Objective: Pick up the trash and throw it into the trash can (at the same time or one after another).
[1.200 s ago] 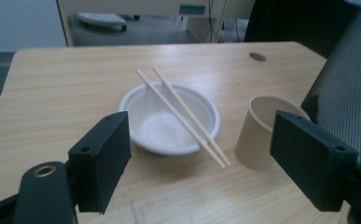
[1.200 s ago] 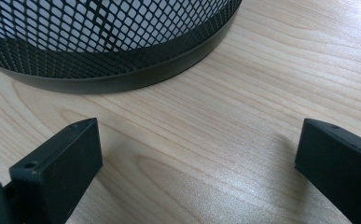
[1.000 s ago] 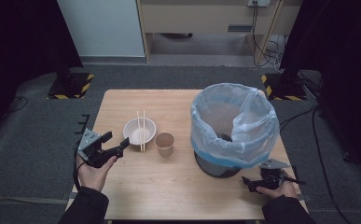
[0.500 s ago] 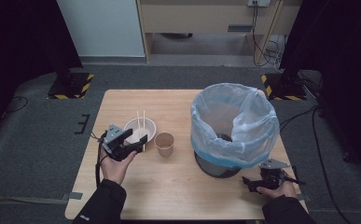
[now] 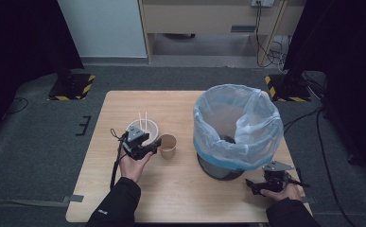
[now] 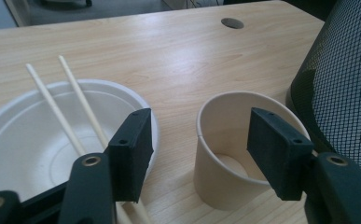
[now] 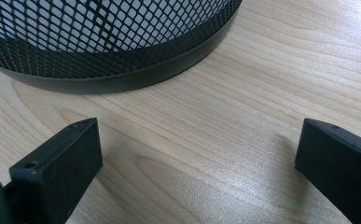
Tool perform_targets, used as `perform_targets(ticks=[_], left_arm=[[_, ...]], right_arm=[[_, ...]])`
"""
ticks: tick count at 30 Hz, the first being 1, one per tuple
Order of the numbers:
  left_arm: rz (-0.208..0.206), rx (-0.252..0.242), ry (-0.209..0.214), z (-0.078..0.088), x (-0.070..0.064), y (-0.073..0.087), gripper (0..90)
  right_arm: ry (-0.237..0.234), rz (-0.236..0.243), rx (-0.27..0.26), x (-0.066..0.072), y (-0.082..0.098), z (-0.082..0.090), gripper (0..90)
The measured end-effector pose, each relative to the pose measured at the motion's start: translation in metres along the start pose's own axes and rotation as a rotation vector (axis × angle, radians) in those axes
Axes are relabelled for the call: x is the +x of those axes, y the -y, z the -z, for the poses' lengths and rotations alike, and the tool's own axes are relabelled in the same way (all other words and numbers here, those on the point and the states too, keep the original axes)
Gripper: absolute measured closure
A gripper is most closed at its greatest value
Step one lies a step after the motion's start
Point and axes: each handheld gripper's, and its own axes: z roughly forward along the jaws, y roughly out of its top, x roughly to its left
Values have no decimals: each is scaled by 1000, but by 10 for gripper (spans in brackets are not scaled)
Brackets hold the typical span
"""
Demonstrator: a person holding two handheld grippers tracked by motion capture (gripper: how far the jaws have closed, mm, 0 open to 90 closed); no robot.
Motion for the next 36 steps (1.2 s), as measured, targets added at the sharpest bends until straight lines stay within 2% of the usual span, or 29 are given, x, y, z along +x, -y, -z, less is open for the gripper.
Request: perform_targets(ticks=[4, 8, 18, 20, 27, 36], left_arm=[[-6, 36, 0, -10, -3, 2, 441], [12, 82, -3, -19, -7, 6, 487], [39, 138, 0, -25, -11, 8, 761], [43, 138, 8, -25, -11, 7, 812], [41, 124, 38, -20, -12, 6, 826], [43, 38, 69, -1, -16, -9, 826]], right_arm=[[0, 0, 0, 0, 0, 0, 8], [0, 0, 0, 0, 0, 0, 9], [0, 0, 0, 0, 0, 0, 8], [0, 0, 0, 0, 0, 0, 8], [-1, 1, 0, 0, 0, 0, 8], [-1, 1, 0, 0, 0, 0, 9]])
